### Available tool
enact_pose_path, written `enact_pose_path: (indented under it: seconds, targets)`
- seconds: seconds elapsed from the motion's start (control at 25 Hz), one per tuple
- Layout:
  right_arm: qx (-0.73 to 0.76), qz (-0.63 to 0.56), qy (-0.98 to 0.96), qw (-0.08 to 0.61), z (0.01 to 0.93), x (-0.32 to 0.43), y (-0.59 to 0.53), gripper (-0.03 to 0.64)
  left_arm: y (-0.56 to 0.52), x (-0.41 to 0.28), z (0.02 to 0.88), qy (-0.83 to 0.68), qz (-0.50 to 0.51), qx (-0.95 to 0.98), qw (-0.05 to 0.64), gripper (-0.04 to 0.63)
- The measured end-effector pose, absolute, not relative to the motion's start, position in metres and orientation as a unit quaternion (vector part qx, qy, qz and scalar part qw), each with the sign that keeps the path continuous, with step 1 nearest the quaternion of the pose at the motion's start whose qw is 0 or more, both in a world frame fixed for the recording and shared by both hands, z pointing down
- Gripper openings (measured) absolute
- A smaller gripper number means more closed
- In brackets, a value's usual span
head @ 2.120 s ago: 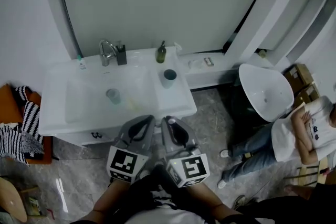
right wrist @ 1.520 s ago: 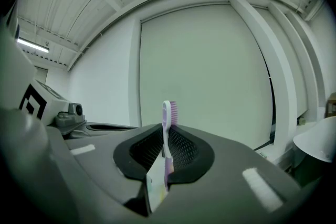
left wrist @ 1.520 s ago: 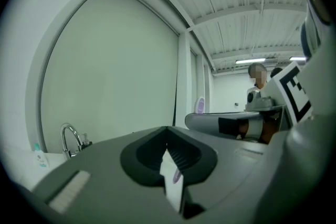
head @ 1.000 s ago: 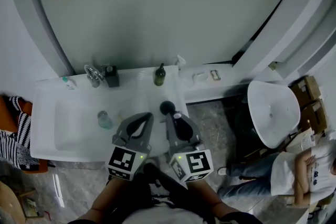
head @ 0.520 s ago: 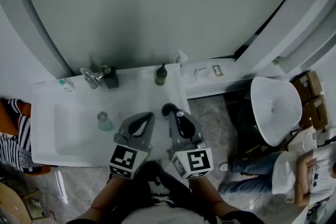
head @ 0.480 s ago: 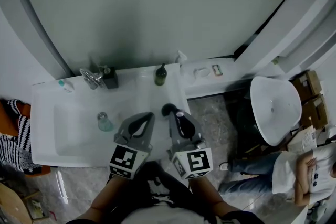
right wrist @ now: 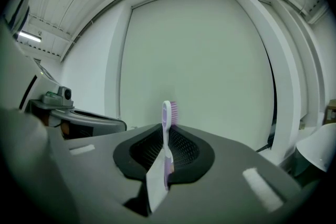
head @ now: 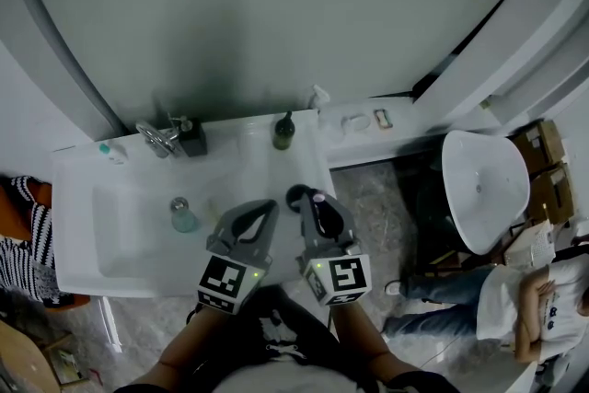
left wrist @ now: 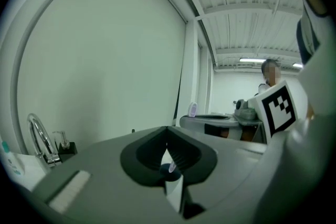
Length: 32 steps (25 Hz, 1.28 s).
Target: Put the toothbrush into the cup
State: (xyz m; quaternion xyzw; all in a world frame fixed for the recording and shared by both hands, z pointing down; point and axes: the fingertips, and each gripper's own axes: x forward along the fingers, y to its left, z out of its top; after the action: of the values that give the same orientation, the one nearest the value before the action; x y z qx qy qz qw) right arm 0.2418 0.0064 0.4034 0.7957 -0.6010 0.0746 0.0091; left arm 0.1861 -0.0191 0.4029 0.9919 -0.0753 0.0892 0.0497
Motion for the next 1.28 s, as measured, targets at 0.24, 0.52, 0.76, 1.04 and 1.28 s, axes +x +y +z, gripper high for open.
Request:
enact_pose_path:
  seconds: [0.24,0.52,0.76,1.04,1.28]
  targets:
    - [0.794,0.075,-0.603,0.016,0.427,0.250,-0.001,0.034,-0.021,0.191,0.413,-0.070,0.099,0.991,0.050,0.000]
    - [0.791,0.094,-0.604,0.032,0.454,0.253,-0.007,0.034,-0.025,0.194,0.421,-0.070,0.113,0.990,0.045,-0.001]
    - [0.787,0.104,-0.607,0.040,0.469,0.257,-0.011,0.035,-0.028,0.196,0.429,-0.072,0.123,0.989,0.044,-0.002]
    - [0.784,0.120,-0.607,0.049,0.486,0.260,-0.015,0.035,-0.032,0.196,0.434,-0.076,0.130,0.987,0.045,0.000]
    - [0.783,0.128,-0.606,0.048,0.497,0.262,-0.016,0.035,-0.035,0.196,0.437,-0.081,0.135,0.986,0.046,0.000]
